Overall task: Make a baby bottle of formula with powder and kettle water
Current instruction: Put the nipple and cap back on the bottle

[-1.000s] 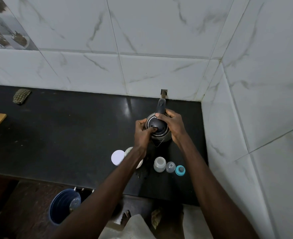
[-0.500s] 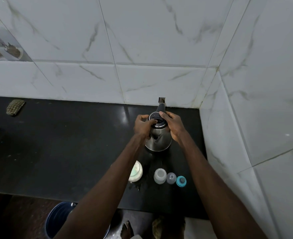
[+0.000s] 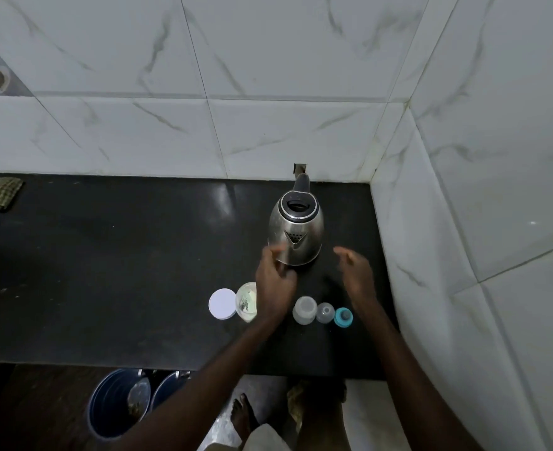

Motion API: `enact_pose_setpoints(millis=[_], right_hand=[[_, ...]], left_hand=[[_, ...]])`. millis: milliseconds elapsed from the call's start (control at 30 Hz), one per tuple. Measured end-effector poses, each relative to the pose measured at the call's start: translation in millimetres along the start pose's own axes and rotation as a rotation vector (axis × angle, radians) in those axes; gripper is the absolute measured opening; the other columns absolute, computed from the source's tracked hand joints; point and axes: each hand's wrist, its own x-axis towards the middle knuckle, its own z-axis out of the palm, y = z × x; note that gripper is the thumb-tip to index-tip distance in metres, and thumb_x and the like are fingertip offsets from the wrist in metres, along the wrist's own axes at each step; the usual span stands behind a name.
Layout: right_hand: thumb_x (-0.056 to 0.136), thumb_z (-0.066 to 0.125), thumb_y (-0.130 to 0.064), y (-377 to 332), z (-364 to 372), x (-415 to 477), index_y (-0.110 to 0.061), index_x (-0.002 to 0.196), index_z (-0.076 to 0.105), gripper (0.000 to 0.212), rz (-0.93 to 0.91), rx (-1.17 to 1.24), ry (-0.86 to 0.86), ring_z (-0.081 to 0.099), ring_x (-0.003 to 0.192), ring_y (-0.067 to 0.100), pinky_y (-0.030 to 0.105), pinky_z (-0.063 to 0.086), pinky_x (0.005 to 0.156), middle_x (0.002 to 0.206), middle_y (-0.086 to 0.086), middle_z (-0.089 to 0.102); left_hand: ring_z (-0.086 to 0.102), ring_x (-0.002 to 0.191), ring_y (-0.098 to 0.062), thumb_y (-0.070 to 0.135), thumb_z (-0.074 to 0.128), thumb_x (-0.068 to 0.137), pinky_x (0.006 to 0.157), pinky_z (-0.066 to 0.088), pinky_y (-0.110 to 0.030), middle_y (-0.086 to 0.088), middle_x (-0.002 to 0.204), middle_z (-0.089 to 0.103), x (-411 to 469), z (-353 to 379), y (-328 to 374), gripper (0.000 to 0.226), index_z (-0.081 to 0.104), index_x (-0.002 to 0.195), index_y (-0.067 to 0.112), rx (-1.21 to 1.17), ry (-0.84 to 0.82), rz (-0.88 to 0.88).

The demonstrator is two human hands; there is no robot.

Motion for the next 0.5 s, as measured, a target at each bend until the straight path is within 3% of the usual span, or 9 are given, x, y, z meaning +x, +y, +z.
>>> enact_pose_setpoints(millis=[100, 233, 333, 433, 500], right_hand=[[0.07, 0.061, 0.02, 58, -13, -38, -0.005, 0.12, 0.075, 0.057, -0.064, -0.341, 0.038, 0.067, 0.116, 0.031, 0.024, 0.044, 0.102, 0.123, 0.014, 0.072], [0.062, 0.069, 0.01, 99, -9, -67, -0.004, 0.12, 0.072, 0.059, -0.15, -0.564, -0.014, 0.065, 0.109, 0.042, 0.041, 0.05, 0.1, 0.12, 0.019, 0.068], [0.071, 0.065, 0.0, 97, -1, -84, -0.008, 0.128, 0.067, 0.058, -0.105, -0.7, -0.026, 0.059, 0.114, 0.041, 0.045, 0.052, 0.097, 0.128, 0.016, 0.062], [0.077, 0.067, -0.002, 95, 3, -97, -0.009, 0.131, 0.065, 0.054, -0.111, -0.722, -0.003, 0.058, 0.118, 0.039, 0.042, 0.051, 0.098, 0.129, 0.015, 0.06], [0.081, 0.069, -0.007, 84, 0, -105, -0.011, 0.133, 0.064, 0.052, -0.078, -0.706, 0.042, 0.057, 0.12, 0.035, 0.039, 0.05, 0.097, 0.13, 0.013, 0.058]], left_hand=[[0.054, 0.131, -0.005, 0.0, 0.06, 0.067, 0.109, 0.041, -0.022, 0.01, 0.138, 0.059, -34, 1, -36, 0.073, 0.051, 0.136, 0.024, 0.135, -0.31, 0.072], [0.046, 0.137, -0.012, 0.003, 0.072, 0.072, 0.115, 0.033, -0.021, 0.0, 0.149, 0.049, -45, 9, -62, 0.081, 0.042, 0.147, 0.014, 0.26, -0.451, 0.028], [0.058, 0.122, -0.019, 0.019, 0.075, 0.072, 0.105, 0.04, -0.024, -0.003, 0.133, 0.06, -44, 13, -70, 0.067, 0.053, 0.135, 0.015, 0.318, -0.434, 0.002], [0.065, 0.106, -0.013, 0.031, 0.073, 0.08, 0.095, 0.051, -0.034, 0.009, 0.113, 0.068, -45, 11, -78, 0.037, 0.059, 0.114, 0.03, 0.318, -0.393, 0.006], [0.066, 0.101, -0.007, 0.033, 0.074, 0.081, 0.092, 0.053, -0.035, 0.014, 0.108, 0.068, -47, 8, -84, 0.033, 0.059, 0.11, 0.032, 0.298, -0.363, 0.023]])
